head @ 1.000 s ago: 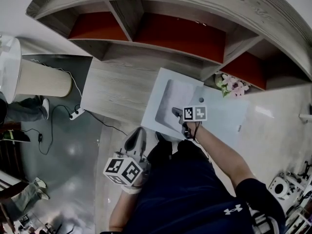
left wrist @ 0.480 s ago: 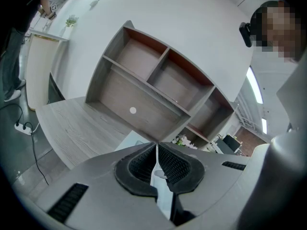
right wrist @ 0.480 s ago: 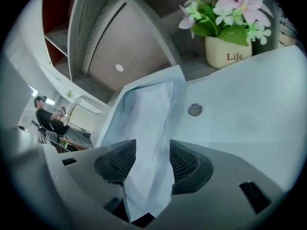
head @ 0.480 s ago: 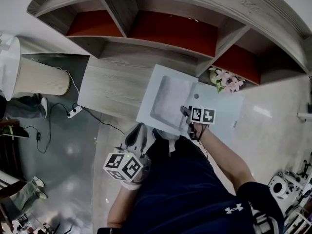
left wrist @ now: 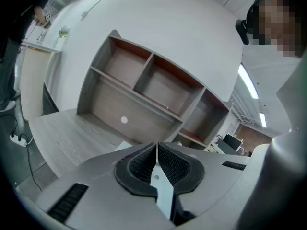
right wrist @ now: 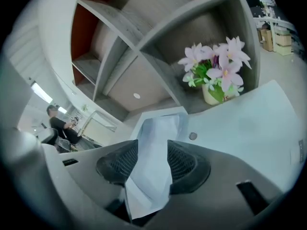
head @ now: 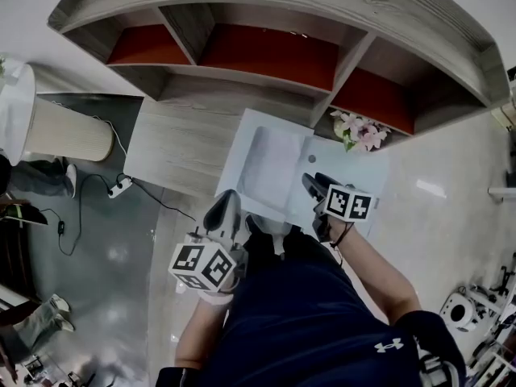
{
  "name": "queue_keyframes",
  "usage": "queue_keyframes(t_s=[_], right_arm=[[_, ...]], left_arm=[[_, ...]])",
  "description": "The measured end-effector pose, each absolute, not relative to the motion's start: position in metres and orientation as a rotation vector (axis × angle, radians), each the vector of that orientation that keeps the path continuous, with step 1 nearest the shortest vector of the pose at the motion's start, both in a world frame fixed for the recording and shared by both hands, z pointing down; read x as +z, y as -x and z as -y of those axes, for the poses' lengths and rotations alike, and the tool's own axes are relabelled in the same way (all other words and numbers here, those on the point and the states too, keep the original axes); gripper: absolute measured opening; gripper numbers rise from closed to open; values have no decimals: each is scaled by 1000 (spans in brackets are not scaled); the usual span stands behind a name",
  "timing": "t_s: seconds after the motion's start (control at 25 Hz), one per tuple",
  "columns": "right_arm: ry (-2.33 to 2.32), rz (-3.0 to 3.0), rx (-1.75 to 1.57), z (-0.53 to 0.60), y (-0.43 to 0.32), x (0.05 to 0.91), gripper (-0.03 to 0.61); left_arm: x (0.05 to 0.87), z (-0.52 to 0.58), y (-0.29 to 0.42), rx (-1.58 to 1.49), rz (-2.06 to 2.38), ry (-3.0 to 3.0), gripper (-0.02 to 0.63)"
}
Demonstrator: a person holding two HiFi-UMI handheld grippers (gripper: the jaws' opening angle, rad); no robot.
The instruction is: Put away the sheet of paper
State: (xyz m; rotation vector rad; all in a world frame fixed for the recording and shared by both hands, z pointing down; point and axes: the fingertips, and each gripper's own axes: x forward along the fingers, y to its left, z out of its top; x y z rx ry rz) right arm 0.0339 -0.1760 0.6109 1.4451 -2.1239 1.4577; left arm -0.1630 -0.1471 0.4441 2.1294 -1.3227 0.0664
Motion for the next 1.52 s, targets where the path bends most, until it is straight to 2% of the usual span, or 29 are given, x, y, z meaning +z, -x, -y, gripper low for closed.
queue_keyframes(t_s=[0.28,0.76,1.08,1.52], right_arm=[[-1392,2488,1256,168,-32,493,74],[-1513,2898,335,133,-50,302,26],[-1590,2851,-30,122,-51,271,23],[-1673,2807,-117,124,-46,262,17]], left_arm=[[401,148,131,-9,1348,-2227,26],[280,126,87,-84,1490,-2607,26],[255,128,95,-59,1591,-2707,26],[245,138,110,-82,1576,-2740,26]])
